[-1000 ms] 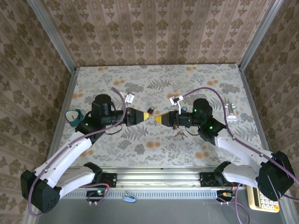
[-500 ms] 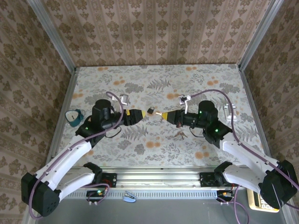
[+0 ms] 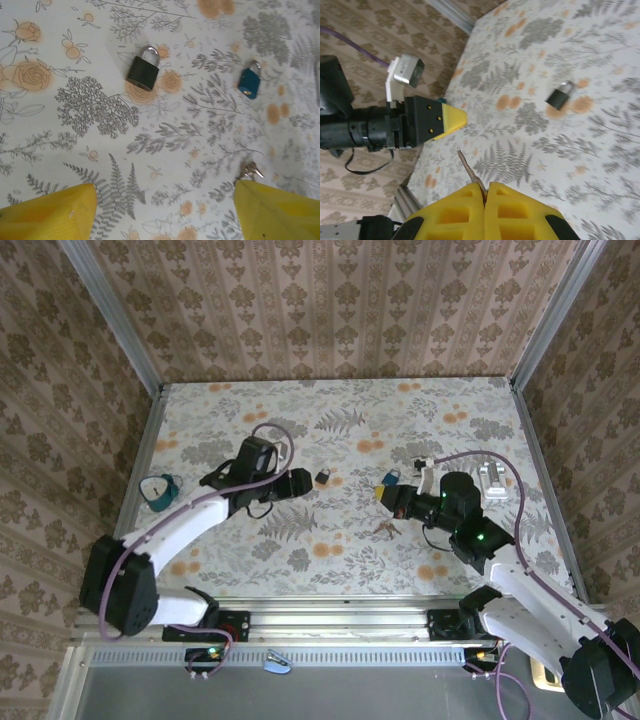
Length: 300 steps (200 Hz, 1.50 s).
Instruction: Unlock with the key
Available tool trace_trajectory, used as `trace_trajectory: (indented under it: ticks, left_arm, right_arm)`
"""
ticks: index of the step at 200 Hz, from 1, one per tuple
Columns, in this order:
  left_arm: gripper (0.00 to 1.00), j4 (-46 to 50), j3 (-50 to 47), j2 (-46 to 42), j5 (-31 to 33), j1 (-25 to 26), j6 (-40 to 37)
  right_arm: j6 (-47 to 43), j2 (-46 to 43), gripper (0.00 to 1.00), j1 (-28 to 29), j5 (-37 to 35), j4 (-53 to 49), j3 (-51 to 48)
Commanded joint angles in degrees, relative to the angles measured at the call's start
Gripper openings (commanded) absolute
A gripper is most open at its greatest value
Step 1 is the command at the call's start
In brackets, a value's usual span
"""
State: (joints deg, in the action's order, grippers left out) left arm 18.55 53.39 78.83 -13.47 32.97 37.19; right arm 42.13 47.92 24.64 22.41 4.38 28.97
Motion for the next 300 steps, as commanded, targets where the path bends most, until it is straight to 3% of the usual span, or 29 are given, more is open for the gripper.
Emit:
trace_trajectory:
  ticks: [1,80,167,225,300]
  left_arm:
    - [0.73,3.8,5.6,5.8,2.4,0.3,-3.5]
    - [0.69,15.2,27.9,29.1,13.3,4.9,-9.6]
    - [0.64,26.9,47.1,46.4,22.3,6.8,-14.0]
    - [0.56,27.9,48.5,49.6,22.0,7.2,-14.3]
    - [0.36,26.4,42.0,46.5,20.2,6.4,-13.5]
  right_arm:
    - [-1.1,-2.3,0.0,-0.5,-4.3,-4.1,-1.5]
    - [-1.0,-5.9,0.0,-1.0,-6.2,-8.5,-4.3]
    - [0.1,-6.8,0.0,-1.1,-6.3,-8.5,-5.2]
    - [0.3,-6.8,0.0,-1.1,-6.8,-8.2,-5.8]
    - [0.8,-6.7,0.0,-1.0,-7.2,-7.4,-6.5]
